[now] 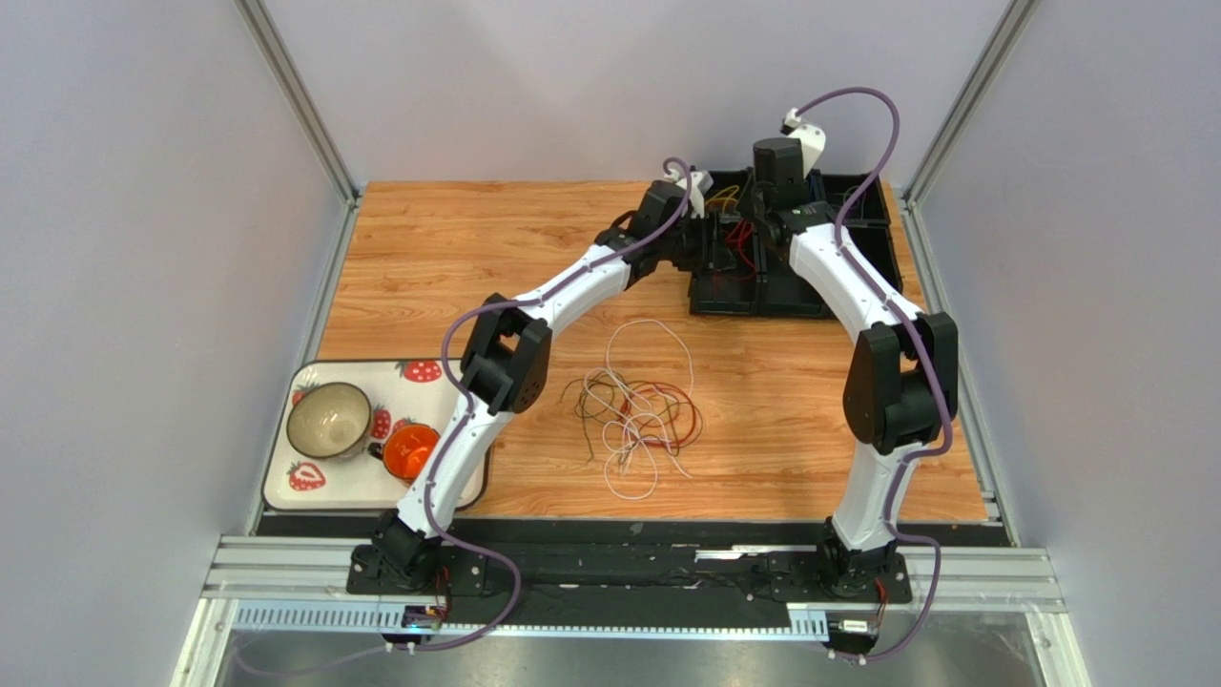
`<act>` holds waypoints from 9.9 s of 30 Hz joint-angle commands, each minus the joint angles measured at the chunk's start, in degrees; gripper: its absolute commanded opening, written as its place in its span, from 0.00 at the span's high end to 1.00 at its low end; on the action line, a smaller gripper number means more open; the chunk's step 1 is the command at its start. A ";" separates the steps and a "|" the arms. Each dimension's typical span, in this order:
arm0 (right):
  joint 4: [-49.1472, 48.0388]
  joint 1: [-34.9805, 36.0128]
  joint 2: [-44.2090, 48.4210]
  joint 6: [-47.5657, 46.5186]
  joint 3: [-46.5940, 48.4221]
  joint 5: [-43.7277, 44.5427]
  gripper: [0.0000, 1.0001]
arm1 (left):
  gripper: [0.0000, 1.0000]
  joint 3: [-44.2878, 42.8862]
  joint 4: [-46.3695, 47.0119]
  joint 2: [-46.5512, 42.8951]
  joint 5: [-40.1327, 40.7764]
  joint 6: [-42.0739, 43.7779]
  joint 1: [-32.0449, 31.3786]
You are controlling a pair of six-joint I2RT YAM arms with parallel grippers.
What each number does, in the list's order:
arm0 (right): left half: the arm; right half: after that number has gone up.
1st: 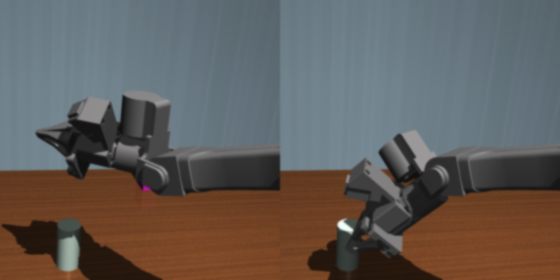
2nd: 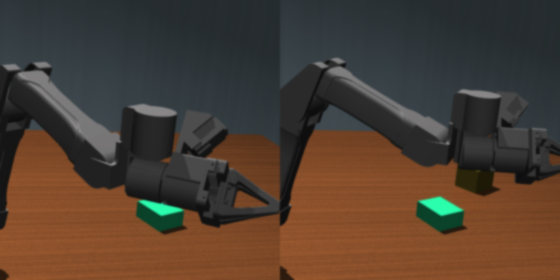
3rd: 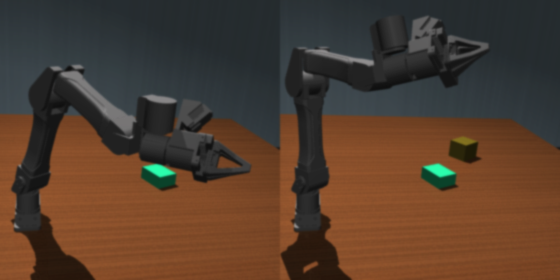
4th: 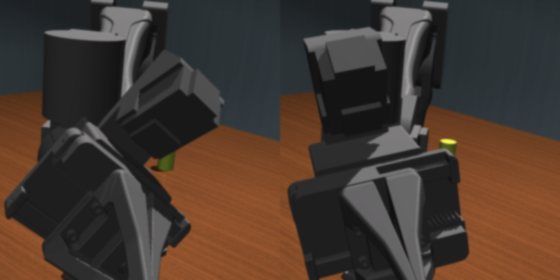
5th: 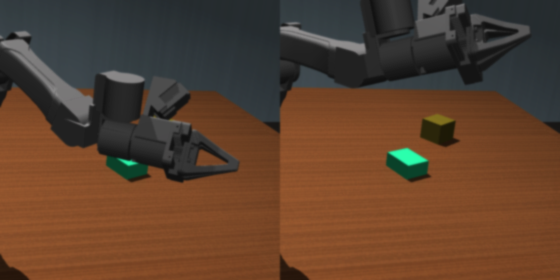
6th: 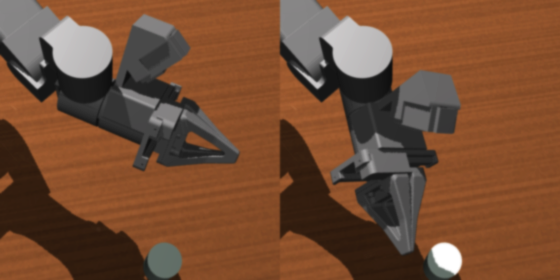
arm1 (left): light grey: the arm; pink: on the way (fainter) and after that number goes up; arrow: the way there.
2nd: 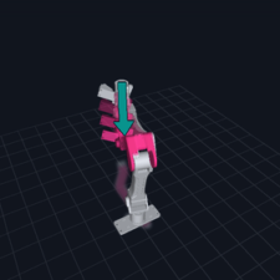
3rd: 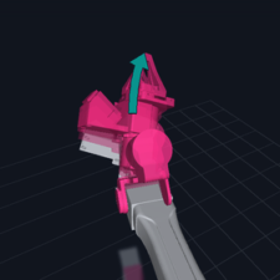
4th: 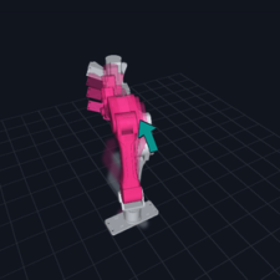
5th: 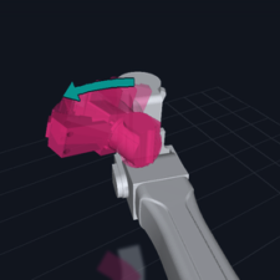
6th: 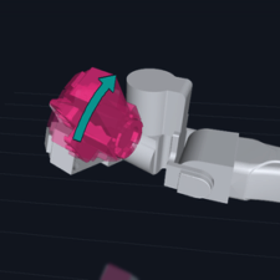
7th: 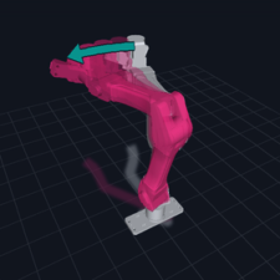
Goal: Untangle the cables
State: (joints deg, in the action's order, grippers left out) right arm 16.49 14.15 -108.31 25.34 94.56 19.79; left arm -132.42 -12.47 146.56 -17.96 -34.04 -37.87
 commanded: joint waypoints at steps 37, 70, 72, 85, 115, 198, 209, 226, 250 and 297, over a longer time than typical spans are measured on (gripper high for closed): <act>2.32 -1.06 -16.92 -0.29 14.76 -3.18 1.00 | 0.08 65.26 -38.47 -90.88 32.80 12.68 0.08; 19.54 -1.06 -2.26 -1.44 14.26 -6.78 0.77 | 0.08 77.22 -38.16 -113.16 37.12 15.85 0.16; 19.81 -1.06 -0.24 -0.91 9.78 -8.62 0.85 | 0.08 77.49 -37.98 -113.34 36.50 16.02 0.16; 24.82 0.52 15.03 -4.42 -6.74 -21.00 0.75 | 0.02 76.96 -38.42 -110.97 36.24 15.68 0.08; 13.65 32.16 17.80 -9.70 -26.63 -13.20 0.48 | 0.02 76.43 -39.30 -108.33 36.76 14.71 0.16; 18.68 38.93 25.33 -19.71 8.97 0.07 1.00 | 0.02 77.84 -37.98 -110.79 36.85 15.50 1.83; -0.20 38.93 37.99 -23.05 7.50 -2.65 1.00 | 0.02 77.93 -37.98 -111.14 37.12 15.32 1.83; -5.17 38.93 36.77 -27.28 10.48 2.67 1.00 | 0.02 76.88 -34.74 -106.59 25.36 14.37 1.83; -0.06 38.93 46.44 -19.98 -9.22 8.42 1.00 | 0.04 74.50 -1.07 -81.09 17.87 9.25 -15.66; 1.61 27.87 50.30 -31.23 -7.38 21.43 1.00 | 1.00 49.19 -36.74 -98.21 59.86 21.47 -21.37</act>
State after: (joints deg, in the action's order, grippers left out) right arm 18.61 45.87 -59.53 -4.99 85.84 38.26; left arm -82.87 -42.76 52.10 32.86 -14.81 -59.42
